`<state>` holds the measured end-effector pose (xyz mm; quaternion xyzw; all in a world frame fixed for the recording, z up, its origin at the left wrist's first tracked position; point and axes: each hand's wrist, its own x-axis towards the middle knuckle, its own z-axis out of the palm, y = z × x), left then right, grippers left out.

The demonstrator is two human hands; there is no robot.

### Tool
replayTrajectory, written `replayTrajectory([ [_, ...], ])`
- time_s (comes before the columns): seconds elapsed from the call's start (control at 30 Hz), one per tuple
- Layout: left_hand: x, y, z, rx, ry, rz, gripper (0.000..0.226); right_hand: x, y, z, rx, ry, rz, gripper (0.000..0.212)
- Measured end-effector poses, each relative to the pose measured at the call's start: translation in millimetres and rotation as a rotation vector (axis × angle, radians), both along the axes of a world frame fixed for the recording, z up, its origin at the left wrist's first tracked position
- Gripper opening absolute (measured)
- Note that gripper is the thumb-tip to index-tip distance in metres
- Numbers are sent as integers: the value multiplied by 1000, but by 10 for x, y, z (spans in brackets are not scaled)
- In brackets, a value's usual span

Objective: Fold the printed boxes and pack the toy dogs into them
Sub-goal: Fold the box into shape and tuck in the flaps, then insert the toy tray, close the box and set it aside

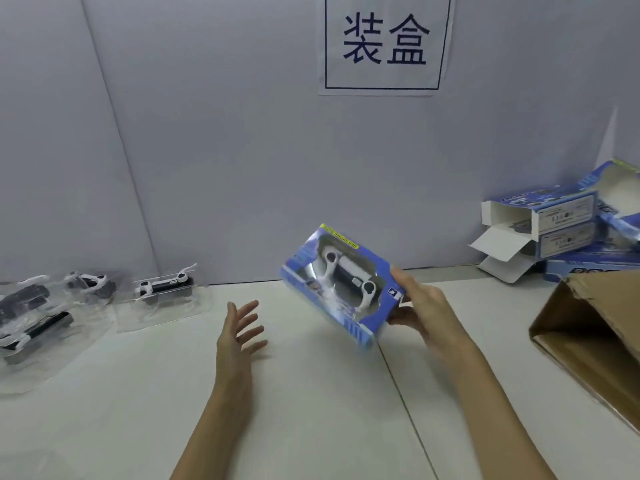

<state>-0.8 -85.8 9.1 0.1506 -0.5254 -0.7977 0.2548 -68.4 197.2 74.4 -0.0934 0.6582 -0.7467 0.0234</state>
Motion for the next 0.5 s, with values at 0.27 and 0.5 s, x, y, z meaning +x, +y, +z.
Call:
replayTrajectory([
  [0.27, -48, 19, -116, -64, -60, -48, 59, -91, 384, 107, -1058, 242, -643, 79],
  [0.5, -46, 55, -139, -172, -87, -45, 58, -227, 437, -91, -733, -10, -533, 27],
])
